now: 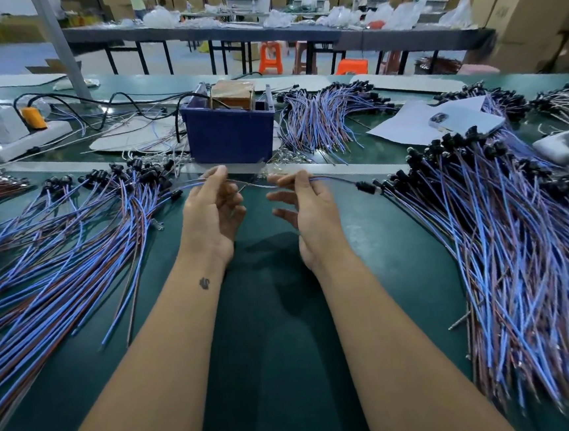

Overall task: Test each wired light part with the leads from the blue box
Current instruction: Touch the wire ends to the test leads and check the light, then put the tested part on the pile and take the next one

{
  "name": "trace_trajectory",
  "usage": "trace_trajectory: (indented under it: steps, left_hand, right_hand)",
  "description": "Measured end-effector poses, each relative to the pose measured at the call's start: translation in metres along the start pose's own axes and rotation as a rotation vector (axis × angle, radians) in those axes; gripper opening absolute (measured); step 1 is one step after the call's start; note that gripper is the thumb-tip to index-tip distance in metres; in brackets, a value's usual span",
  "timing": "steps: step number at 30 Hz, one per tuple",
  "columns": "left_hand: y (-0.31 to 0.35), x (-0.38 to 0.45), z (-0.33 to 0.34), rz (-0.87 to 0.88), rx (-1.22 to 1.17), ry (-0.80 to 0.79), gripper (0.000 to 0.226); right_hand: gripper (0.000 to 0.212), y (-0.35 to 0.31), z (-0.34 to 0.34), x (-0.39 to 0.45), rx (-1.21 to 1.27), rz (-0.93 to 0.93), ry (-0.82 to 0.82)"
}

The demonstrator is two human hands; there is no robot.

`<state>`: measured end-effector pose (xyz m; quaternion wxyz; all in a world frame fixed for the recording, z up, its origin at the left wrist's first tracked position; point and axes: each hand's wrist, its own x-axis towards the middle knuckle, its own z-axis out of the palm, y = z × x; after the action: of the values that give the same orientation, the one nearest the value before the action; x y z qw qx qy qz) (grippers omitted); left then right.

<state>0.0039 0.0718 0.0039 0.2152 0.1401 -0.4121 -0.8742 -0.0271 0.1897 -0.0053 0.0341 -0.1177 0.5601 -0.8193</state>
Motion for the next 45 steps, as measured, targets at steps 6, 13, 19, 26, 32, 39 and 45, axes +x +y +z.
trace_trajectory:
  steps: [6, 13, 19, 26, 32, 39, 45]
  left_hand:
    - [-0.019, -0.051, 0.039, 0.438, 0.532, -0.315, 0.021]
    - [-0.079, -0.112, 0.095, 0.816, 1.126, -0.974, 0.044]
    - [-0.102, -0.123, 0.108, 0.521, 1.202, -1.166, 0.046]
    - [-0.056, -0.086, 0.069, 0.473, 1.319, -0.812, 0.04]
    - [0.029, -0.021, -0.014, 0.427, 1.751, -0.083, 0.054]
    - [0.081, 0.02, -0.101, -0.069, 1.988, 0.25, 0.118]
    - [0.054, 0.04, -0.109, 0.075, 1.985, 0.329, 0.087]
  right_hand:
    - [0.031, -0.048, -0.038, 0.002, 0.326, 0.05, 0.191]
    - [0.027, -0.159, -0.14, 0.021, -0.587, -0.012, 0.352]
    - [0.044, -0.171, -0.208, -0.005, -1.679, 0.305, 0.493]
    - [0.047, -0.11, -0.114, -0.004, -1.713, -0.094, 0.385]
    - [0.054, -0.021, 0.036, 0.0, -1.525, -0.184, -0.099]
    - [0.055, 0.044, 0.095, -0.013, -1.41, -0.178, -0.352]
    - [0.049, 0.052, 0.087, -0.013, -1.365, -0.203, -0.25]
